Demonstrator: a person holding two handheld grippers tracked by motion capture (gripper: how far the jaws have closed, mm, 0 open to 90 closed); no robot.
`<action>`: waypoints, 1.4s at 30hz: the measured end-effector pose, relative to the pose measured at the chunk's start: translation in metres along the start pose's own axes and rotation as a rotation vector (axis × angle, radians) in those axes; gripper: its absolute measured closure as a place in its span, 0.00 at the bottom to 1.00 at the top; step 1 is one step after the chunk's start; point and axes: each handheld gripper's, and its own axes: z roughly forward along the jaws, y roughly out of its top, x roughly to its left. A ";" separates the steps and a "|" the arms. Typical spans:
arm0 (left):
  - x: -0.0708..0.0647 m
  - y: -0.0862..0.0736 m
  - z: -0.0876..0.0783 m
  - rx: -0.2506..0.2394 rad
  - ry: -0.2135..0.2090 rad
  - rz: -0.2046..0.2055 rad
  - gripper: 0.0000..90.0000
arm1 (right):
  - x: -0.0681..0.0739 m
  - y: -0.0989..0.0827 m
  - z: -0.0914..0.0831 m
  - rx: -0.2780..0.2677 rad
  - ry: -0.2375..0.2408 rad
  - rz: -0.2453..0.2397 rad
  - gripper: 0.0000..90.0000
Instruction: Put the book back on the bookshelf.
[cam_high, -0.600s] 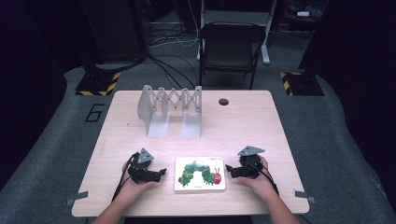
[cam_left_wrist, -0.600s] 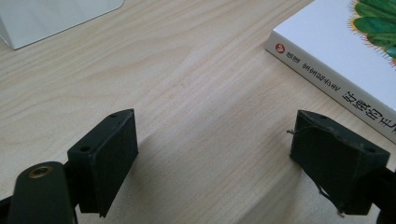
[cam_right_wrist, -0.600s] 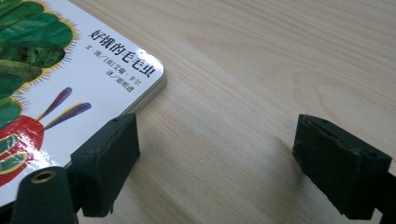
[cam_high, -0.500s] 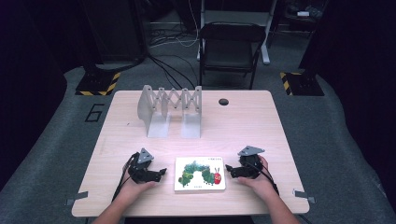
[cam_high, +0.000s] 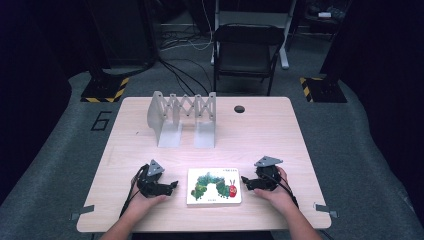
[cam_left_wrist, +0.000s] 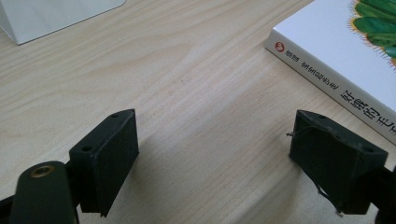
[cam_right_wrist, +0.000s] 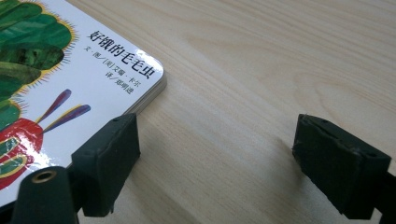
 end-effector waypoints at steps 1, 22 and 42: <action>0.000 -0.001 0.001 -0.014 0.005 -0.002 0.17 | 0.000 0.000 0.000 0.003 0.001 0.001 0.16; -0.005 0.001 -0.017 0.064 -0.010 -0.011 0.35 | 0.003 0.019 -0.004 0.106 0.021 0.079 0.48; -0.042 0.012 -0.039 0.066 -0.112 0.017 0.37 | 0.010 0.042 -0.019 0.148 0.059 0.118 0.49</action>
